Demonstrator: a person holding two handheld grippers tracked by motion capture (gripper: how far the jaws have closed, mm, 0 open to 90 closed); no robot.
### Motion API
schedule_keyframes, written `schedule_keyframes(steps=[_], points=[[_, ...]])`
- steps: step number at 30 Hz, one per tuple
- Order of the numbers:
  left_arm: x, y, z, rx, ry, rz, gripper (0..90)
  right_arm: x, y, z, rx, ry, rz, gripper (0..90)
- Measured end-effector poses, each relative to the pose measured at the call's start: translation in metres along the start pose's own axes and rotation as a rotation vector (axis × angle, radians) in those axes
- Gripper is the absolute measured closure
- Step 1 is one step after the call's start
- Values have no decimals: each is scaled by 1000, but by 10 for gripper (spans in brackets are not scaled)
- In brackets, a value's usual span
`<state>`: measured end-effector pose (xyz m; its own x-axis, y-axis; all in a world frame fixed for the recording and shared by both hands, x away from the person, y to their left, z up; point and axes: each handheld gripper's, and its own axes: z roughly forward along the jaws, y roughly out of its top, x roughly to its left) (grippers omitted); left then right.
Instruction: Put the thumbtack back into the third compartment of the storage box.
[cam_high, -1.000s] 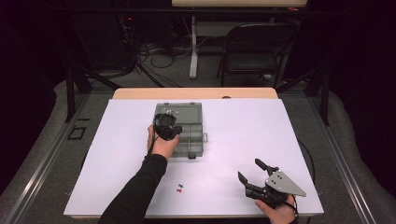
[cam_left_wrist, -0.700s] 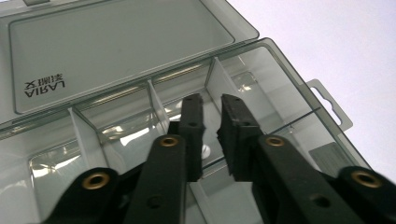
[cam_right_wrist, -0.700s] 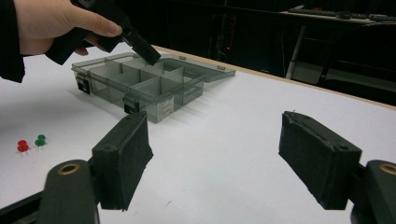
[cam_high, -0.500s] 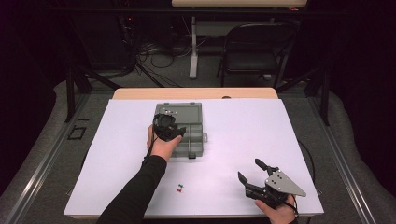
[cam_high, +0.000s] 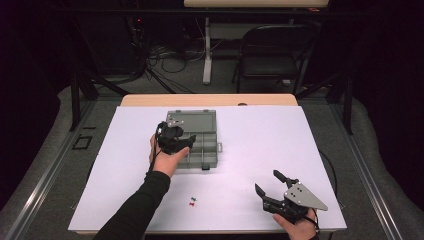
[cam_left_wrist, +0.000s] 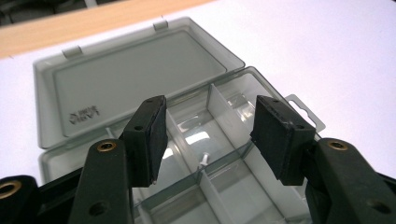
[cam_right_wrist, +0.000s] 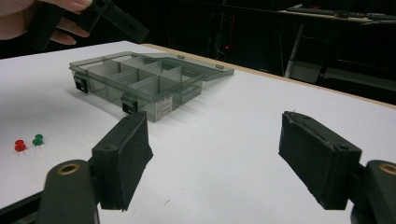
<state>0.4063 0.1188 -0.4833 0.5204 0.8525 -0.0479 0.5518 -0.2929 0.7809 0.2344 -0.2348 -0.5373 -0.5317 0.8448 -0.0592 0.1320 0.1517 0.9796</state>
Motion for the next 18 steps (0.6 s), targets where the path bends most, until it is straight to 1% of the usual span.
schedule_keyframes(steps=[1,3,5,8,10,12,14,15,16,17,18], points=[[0,-2,-7,-9,-12,6,436,0,0,0,-1,-1,0,239],[1,-5,-13,-10,-34,2,436,0,0,0,2,-2,1,239],[0,-9,-21,-13,-38,1,431,0,0,0,4,-2,1,239],[-3,-16,-33,-29,-59,2,386,0,0,0,1,-3,0,238],[-4,-17,-36,-29,-64,3,359,0,0,0,2,-3,1,238],[-7,-23,-44,-50,-87,-1,347,0,0,1,6,-3,-4,235],[-12,-31,-54,-75,-96,12,332,1,0,1,5,-4,-6,234],[-12,-31,-54,-75,-96,12,332,1,0,1,5,-3,-6,234],[-13,-34,-58,-85,-99,17,333,1,0,1,6,-4,-6,234],[-16,-40,-63,-91,-119,15,333,1,0,1,5,-2,-5,234],[-16,-40,-63,-91,-119,15,333,1,0,1,8,-3,-4,234]])
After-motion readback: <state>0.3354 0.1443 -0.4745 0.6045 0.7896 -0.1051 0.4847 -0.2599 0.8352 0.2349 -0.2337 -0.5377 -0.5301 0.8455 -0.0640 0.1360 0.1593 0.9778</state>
